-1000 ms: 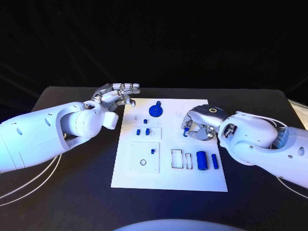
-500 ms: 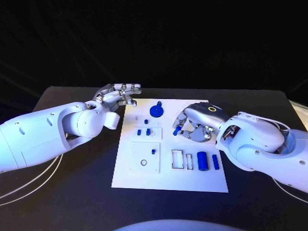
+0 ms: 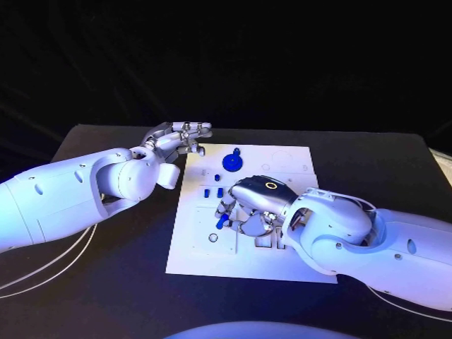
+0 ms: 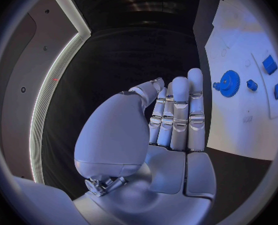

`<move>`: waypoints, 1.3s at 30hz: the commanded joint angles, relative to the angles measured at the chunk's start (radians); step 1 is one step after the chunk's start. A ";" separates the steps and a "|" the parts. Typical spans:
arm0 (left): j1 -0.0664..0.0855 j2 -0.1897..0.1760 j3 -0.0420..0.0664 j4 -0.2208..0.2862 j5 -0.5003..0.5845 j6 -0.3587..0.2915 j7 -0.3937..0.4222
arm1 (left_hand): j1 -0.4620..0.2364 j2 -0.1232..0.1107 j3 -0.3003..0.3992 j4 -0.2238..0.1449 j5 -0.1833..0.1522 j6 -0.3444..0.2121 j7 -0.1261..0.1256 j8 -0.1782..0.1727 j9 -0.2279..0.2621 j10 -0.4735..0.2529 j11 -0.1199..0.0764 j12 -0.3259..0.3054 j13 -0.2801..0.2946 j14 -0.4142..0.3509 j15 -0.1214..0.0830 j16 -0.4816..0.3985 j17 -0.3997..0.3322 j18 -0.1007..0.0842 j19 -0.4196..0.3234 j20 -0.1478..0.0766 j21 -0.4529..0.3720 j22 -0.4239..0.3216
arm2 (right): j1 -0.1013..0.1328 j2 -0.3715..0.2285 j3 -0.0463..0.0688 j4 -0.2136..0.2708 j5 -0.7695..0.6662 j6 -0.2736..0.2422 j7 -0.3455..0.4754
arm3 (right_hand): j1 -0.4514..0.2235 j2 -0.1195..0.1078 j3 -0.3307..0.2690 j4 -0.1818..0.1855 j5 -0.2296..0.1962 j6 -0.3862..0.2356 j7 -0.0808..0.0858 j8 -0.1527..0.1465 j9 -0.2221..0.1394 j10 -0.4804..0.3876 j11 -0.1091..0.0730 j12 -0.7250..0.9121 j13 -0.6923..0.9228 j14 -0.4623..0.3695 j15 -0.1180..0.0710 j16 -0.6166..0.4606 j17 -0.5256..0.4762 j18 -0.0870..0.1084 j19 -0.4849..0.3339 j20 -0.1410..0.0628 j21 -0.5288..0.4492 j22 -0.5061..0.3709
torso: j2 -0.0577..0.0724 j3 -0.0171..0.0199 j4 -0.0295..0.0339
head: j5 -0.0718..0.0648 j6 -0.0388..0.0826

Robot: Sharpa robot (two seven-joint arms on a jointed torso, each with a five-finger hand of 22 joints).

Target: Assemble the parts on the task board

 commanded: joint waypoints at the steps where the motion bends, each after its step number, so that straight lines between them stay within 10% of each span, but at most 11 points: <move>1: 0.000 0.002 0.001 0.002 0.003 0.020 0.006 | -0.004 0.005 -0.008 0.000 0.000 -0.006 0.001 0.006 -0.001 -0.006 0.001 0.006 0.002 -0.006 0.002 -0.006 -0.002 0.011 -0.005 -0.001 -0.005 -0.001 | -0.016 0.023 -0.002 -0.020 0.000 0.031 0.038 | 0.014 0.009 0.007 -0.002 0.008 -0.003 0.008 -0.002 0.001 0.024 -0.020 -0.006 0.002 0.040 -0.005 0.006 0.000 -0.008 0.003 -0.001 0.005 0.003 | 0.001 0.0006 0.0007 | 0.003 -0.001; 32: 0.000 0.000 0.001 0.001 0.003 0.022 0.002 | -0.004 0.005 -0.008 0.000 0.000 -0.006 0.001 0.006 -0.001 -0.006 0.001 0.006 0.002 -0.006 0.002 -0.006 -0.002 0.011 -0.005 -0.001 -0.005 -0.001 | -0.057 0.059 -0.005 -0.070 -0.108 0.030 -0.029 | 0.013 0.010 0.009 -0.003 0.014 -0.004 0.009 -0.003 0.001 0.024 -0.019 -0.008 0.002 0.040 -0.004 0.007 0.001 -0.009 0.005 -0.001 0.010 0.009 | 0.000 0.0019 -0.0008 | 0.015 -0.013; 39: 0.000 0.000 0.001 0.001 0.003 0.022 0.001 | -0.004 0.005 -0.008 0.000 0.000 -0.006 0.001 0.006 -0.001 -0.006 0.001 0.006 0.002 -0.006 0.002 -0.006 -0.002 0.011 -0.005 -0.001 -0.005 -0.001 | -0.057 0.071 -0.005 -0.074 -0.111 0.103 -0.040 | 0.008 0.009 0.008 -0.002 0.012 -0.002 0.008 -0.001 0.002 0.026 -0.019 -0.009 0.002 0.040 -0.004 0.007 0.000 -0.009 0.003 -0.001 0.009 0.007 | 0.000 0.0012 -0.0002 | 0.015 -0.014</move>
